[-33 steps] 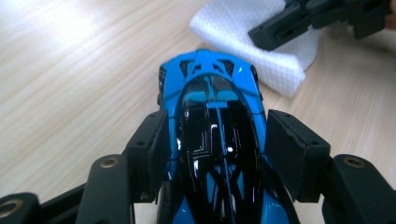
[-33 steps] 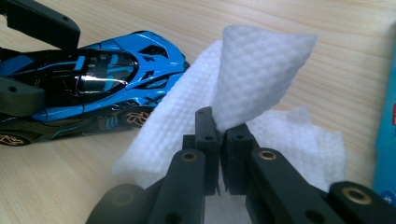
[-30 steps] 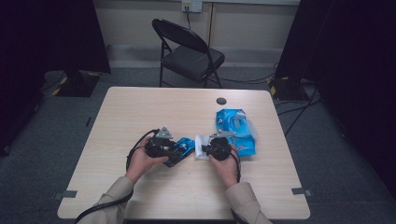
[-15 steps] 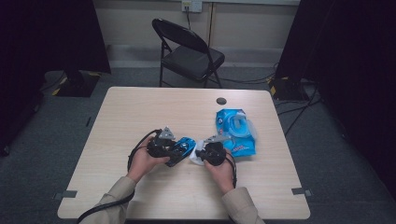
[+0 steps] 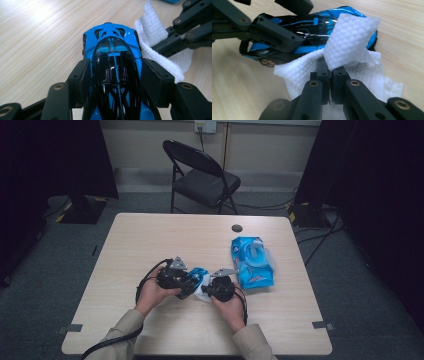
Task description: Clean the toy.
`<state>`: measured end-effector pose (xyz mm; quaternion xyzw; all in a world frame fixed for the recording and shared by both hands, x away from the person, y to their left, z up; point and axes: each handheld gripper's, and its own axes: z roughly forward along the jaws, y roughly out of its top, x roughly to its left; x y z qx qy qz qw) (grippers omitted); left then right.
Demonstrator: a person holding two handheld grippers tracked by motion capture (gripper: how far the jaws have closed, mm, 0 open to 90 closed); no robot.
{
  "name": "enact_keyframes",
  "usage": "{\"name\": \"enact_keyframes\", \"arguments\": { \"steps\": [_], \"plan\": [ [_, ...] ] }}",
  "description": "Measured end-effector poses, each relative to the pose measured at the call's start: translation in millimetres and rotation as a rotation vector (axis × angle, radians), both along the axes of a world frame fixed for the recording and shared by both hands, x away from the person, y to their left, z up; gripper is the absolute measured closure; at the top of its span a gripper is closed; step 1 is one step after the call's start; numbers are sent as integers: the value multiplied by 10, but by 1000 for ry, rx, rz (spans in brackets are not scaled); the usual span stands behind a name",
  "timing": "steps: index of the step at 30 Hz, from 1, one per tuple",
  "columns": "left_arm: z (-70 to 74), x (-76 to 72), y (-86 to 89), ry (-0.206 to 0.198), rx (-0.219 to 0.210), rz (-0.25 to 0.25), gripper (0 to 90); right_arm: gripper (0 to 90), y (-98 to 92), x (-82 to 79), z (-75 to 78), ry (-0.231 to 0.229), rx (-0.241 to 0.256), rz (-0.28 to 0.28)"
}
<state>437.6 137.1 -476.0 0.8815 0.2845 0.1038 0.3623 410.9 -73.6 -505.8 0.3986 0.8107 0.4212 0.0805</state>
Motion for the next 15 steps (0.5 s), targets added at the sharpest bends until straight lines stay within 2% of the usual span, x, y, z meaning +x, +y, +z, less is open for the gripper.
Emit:
{"name": "enact_keyframes", "arguments": {
  "steps": [4,6,8,11,15],
  "plan": [
    [0,-1,-2,-1,1,1,421,878,76,-52,-6,14,18,39],
    [4,-2,0,2,4,1,421,878,149,-94,-6,5,12,59],
    [4,-7,5,2,3,3,421,878,185,-117,1,-2,0,67],
    [4,-11,7,-1,4,2,421,879,183,-124,-13,17,29,70],
    [2,-12,10,-3,5,2,421,879,226,-159,-7,9,16,76]
  ]
}}
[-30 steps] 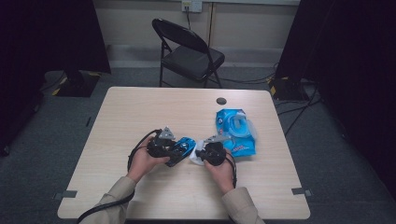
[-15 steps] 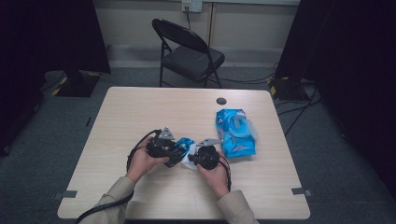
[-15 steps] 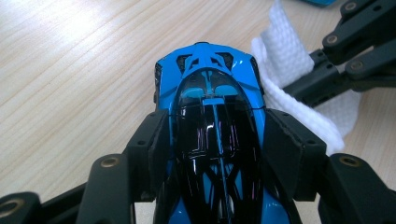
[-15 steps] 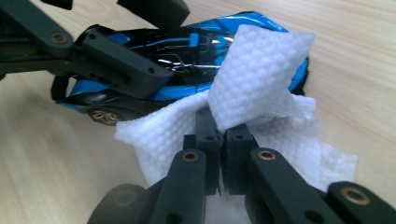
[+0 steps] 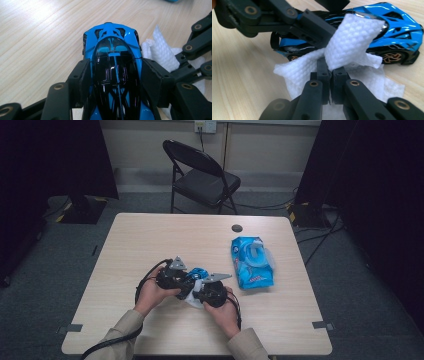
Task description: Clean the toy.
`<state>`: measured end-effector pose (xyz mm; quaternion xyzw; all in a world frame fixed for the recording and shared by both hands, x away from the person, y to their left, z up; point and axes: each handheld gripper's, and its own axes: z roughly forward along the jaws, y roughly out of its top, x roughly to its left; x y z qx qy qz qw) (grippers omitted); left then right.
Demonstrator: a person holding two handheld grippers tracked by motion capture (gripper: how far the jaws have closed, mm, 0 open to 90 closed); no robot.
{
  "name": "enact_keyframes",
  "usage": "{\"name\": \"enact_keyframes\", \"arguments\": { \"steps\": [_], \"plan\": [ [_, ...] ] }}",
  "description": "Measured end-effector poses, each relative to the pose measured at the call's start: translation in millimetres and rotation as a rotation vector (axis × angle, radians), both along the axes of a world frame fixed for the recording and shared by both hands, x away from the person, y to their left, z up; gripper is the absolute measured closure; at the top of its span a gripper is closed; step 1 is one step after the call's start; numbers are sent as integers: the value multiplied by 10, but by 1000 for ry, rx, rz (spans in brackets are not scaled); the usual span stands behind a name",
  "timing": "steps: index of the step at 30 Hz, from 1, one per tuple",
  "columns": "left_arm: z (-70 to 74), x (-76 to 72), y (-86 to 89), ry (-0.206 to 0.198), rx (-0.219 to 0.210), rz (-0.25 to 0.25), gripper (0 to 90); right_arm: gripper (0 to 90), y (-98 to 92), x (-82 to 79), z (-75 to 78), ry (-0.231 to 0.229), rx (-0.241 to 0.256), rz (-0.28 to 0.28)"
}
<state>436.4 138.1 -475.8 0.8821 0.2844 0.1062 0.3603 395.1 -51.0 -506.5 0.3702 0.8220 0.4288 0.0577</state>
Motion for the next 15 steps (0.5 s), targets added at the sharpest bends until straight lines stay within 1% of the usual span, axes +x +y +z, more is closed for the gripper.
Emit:
{"name": "enact_keyframes", "arguments": {
  "steps": [10,12,14,15],
  "plan": [
    [7,-4,-8,2,6,3,422,880,76,-52,-7,11,13,47],
    [8,-3,-5,5,6,0,422,880,84,-60,-8,14,18,47],
    [7,-5,-7,2,6,2,422,880,92,-69,-13,29,32,44],
    [8,-5,-6,2,7,2,423,880,100,-74,-12,28,29,47]
  ]
}}
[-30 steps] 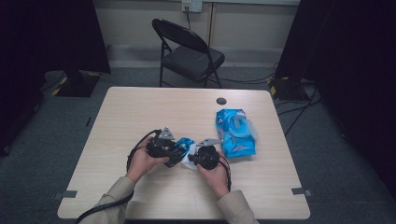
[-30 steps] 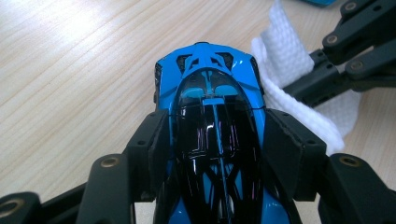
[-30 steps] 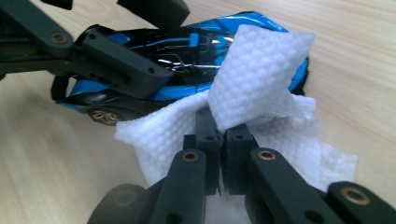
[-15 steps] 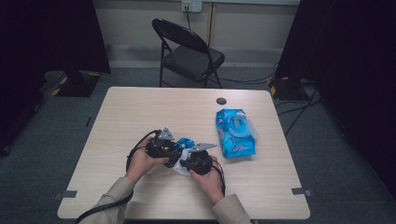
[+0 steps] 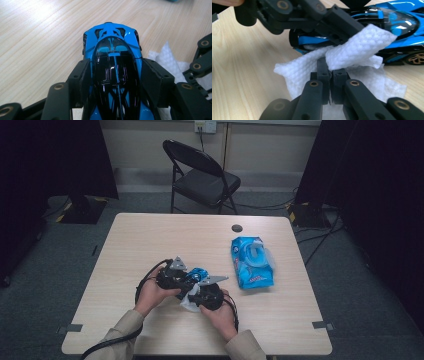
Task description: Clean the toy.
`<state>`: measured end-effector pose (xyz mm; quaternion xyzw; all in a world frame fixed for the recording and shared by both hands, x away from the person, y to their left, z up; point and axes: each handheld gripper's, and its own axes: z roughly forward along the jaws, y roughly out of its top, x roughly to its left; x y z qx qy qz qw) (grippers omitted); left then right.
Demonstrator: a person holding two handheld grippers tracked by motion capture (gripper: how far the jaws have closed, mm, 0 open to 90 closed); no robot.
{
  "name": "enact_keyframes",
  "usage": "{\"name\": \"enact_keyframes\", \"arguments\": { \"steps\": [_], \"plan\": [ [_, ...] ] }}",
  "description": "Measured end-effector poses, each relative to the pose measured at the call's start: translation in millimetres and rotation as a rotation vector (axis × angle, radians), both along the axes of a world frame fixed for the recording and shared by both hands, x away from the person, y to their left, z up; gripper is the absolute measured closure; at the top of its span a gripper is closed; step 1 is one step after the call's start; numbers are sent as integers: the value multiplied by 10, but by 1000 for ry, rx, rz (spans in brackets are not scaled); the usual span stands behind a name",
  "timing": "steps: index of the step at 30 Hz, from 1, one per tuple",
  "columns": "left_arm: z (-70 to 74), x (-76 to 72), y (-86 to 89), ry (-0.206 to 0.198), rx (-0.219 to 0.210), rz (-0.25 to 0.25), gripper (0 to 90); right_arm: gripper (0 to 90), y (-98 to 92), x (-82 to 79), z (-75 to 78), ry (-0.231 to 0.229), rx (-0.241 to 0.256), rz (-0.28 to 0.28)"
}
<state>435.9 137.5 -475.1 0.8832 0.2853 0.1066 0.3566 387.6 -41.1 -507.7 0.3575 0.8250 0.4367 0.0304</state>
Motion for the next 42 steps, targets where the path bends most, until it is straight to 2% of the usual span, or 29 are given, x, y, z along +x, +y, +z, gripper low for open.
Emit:
{"name": "enact_keyframes", "arguments": {
  "steps": [13,16,24,31,37,42],
  "plan": [
    [-7,-3,8,0,-12,9,424,881,58,-40,-13,19,24,30],
    [-1,-3,12,9,-9,4,424,881,101,-62,-12,18,22,43],
    [-10,-8,12,1,-17,11,424,881,113,-64,-13,19,23,60],
    [-13,-13,22,4,-24,12,426,881,135,-106,-1,27,19,97],
    [-17,-20,39,3,-30,17,429,880,51,-135,38,24,5,119],
    [-21,-25,41,1,-35,21,429,880,-167,-74,128,17,22,78]
  ]
}}
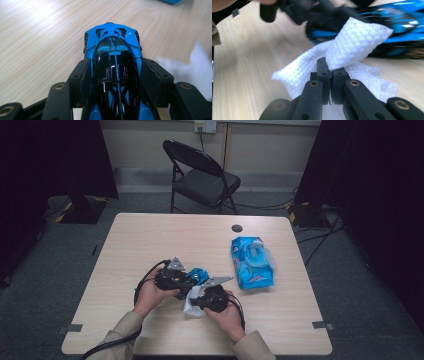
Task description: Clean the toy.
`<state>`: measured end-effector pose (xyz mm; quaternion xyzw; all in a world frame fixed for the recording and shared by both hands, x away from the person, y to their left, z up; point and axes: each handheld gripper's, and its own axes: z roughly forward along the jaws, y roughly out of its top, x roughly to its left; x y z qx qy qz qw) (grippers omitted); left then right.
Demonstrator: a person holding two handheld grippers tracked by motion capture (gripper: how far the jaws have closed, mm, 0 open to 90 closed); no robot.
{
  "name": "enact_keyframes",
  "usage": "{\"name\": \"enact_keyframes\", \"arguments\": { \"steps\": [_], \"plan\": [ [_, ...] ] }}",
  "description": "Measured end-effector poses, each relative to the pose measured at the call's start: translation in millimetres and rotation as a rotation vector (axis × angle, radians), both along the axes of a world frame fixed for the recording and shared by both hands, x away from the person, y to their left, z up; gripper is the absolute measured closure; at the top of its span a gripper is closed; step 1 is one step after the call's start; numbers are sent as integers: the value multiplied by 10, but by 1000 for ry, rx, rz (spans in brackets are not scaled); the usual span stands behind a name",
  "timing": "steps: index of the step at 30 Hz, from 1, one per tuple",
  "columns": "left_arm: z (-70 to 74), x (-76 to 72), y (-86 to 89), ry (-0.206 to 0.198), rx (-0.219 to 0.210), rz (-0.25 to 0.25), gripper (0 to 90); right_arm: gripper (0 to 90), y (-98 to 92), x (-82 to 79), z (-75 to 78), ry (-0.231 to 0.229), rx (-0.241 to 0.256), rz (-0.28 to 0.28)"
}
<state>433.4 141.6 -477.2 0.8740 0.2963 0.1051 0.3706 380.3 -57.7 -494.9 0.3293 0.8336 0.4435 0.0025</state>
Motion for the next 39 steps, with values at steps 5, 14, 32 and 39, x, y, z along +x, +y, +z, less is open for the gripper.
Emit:
{"name": "enact_keyframes", "arguments": {
  "steps": [5,14,32,39],
  "plan": [
    [8,-8,-7,0,11,-2,429,880,-292,89,102,-13,10,-89],
    [8,-7,-4,1,13,-3,429,880,-728,301,146,-74,-7,-291],
    [-1,-17,4,-2,6,0,429,878,-398,520,-94,-64,-90,-307],
    [1,-16,2,0,7,0,429,878,-305,440,-93,-65,-91,-270]
  ]
}}
